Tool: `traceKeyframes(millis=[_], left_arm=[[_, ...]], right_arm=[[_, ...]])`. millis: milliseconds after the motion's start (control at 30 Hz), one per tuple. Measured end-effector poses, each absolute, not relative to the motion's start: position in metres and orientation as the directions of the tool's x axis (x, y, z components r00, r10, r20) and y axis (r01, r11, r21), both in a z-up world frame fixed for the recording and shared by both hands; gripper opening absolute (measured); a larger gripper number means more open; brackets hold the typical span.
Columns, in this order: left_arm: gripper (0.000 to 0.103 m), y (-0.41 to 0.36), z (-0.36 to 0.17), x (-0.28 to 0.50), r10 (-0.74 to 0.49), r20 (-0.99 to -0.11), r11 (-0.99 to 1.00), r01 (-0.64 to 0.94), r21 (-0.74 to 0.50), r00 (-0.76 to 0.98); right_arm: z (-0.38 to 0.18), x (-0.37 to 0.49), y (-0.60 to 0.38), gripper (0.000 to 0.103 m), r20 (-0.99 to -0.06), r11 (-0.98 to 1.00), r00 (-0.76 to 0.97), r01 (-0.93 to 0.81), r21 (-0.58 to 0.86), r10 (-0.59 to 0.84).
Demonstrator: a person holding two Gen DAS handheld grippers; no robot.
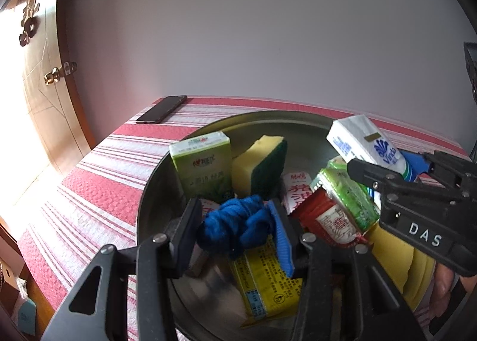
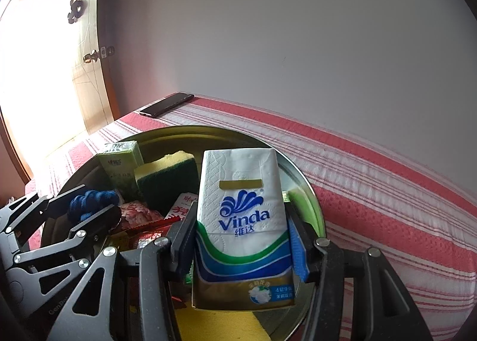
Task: Organize objects
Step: 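Open left tool to drop blue cloth while right tool drops Vinda pack into tin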
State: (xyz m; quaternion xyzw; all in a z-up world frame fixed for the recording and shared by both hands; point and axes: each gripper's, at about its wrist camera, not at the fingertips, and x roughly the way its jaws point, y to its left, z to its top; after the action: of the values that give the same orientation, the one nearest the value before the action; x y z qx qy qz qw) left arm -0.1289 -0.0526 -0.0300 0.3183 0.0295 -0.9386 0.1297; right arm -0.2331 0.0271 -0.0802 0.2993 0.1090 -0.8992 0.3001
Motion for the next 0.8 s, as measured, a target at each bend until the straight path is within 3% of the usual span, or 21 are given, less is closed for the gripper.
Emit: traceKeyframes(millis=[200, 267, 333, 533, 800], left_arm=[[0.047, -0.050, -0.029, -0.128, -0.232, -0.603, -0.964, 0.263, 0.037, -0.764], [0.055, -0.051, -0.028, -0.127, -0.232, -0.600, -0.964, 0.263, 0.036, -0.766], [0.073, -0.051, -0.025, -0.124, -0.234, -0.591, -0.964, 0.265, 0.035, -0.772], [0.099, -0.048, -0.019, -0.115, -0.250, -0.571, -0.962, 0.267, 0.056, -0.782], [0.102, -0.048, -0.008, -0.098, -0.276, -0.558, -0.956, 0.283, 0.077, -0.782]], right_arm=[[-0.081, -0.233, 0.028, 0.056, -0.609, -0.799, -0.635, 0.602, -0.004, -0.476], [-0.080, -0.231, 0.030, 0.059, -0.602, -0.804, -0.644, 0.595, -0.008, -0.471], [-0.078, -0.229, 0.034, 0.064, -0.594, -0.810, -0.656, 0.587, -0.012, -0.466], [-0.070, -0.219, 0.047, 0.068, -0.574, -0.826, -0.678, 0.563, -0.005, -0.459], [-0.055, -0.192, 0.065, 0.068, -0.529, -0.836, -0.716, 0.549, -0.022, -0.456]])
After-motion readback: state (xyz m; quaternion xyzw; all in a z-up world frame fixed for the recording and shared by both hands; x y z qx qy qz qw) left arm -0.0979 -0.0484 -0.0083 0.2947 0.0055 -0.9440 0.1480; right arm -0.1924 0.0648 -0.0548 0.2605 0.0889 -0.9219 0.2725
